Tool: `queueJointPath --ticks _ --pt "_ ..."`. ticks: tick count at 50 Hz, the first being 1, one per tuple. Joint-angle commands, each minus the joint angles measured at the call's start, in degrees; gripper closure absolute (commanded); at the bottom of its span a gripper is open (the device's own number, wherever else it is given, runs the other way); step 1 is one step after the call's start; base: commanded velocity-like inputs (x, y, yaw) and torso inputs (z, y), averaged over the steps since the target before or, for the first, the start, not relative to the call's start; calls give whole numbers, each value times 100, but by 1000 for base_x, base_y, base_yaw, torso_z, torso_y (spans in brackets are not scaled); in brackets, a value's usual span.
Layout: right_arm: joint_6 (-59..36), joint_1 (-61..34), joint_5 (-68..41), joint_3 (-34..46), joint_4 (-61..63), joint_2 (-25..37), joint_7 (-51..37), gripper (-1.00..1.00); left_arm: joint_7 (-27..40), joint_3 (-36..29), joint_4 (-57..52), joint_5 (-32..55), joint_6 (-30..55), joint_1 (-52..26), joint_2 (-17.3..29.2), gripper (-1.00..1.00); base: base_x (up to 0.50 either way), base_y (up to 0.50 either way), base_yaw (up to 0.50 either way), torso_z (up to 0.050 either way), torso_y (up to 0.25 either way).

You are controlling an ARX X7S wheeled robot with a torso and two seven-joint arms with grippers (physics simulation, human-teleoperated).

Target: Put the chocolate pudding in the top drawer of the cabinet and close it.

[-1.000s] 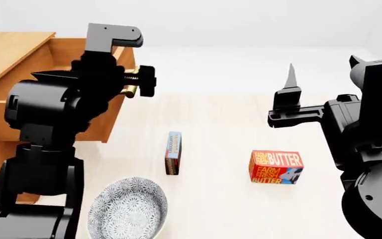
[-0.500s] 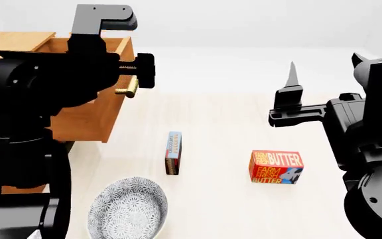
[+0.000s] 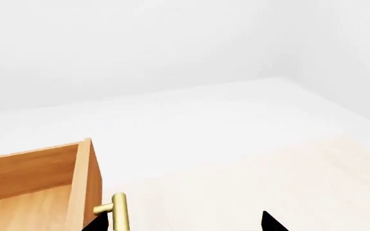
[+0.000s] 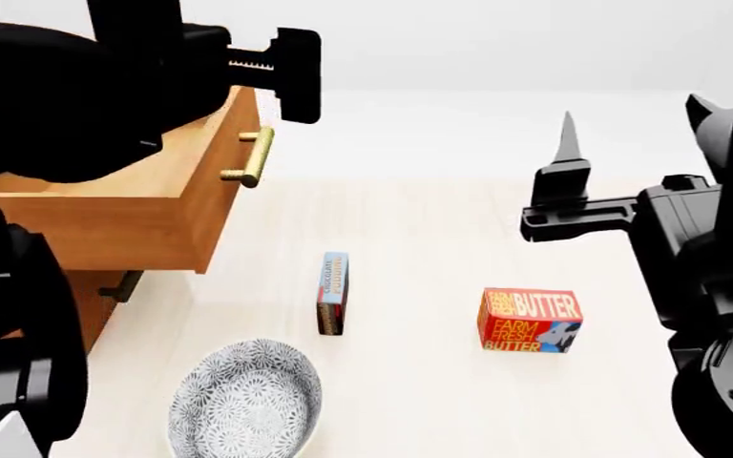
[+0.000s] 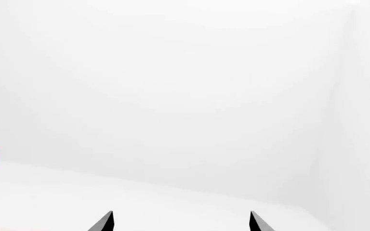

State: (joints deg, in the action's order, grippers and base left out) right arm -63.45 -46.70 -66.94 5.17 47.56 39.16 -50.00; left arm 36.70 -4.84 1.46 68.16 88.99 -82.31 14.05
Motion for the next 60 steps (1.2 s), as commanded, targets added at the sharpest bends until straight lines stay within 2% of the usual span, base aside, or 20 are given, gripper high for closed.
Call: queueJointPath --ticks 1,17,28,39,52,60 --pt "-2 0 -140 -69 69 50 -88 -100 1506 -271 -752 2158 -50 253 106 -100 0 0 0 0 0" --pt "175 231 -155 -274 141 209 -71 -100 1903 -816 -1943 2586 -475 1555 -321 -100 0 0 0 0 0" --pt "279 365 -165 -391 171 299 -51 -100 1805 -1258 -2471 2347 -692 2233 -589 -100 0 0 0 0 0" --pt "306 417 -194 -408 195 338 -75 -100 864 -1838 -2438 1172 -1108 2768 -571 -100 0 0 0 0 0" --pt "380 476 -143 -396 173 357 -29 -100 -22 -2569 -1548 15 -1853 3024 -594 -100 0 0 0 0 0" --pt "469 584 -94 -448 165 405 38 -100 -270 -2799 -835 -387 -2187 2930 -734 -100 0 0 0 0 0"
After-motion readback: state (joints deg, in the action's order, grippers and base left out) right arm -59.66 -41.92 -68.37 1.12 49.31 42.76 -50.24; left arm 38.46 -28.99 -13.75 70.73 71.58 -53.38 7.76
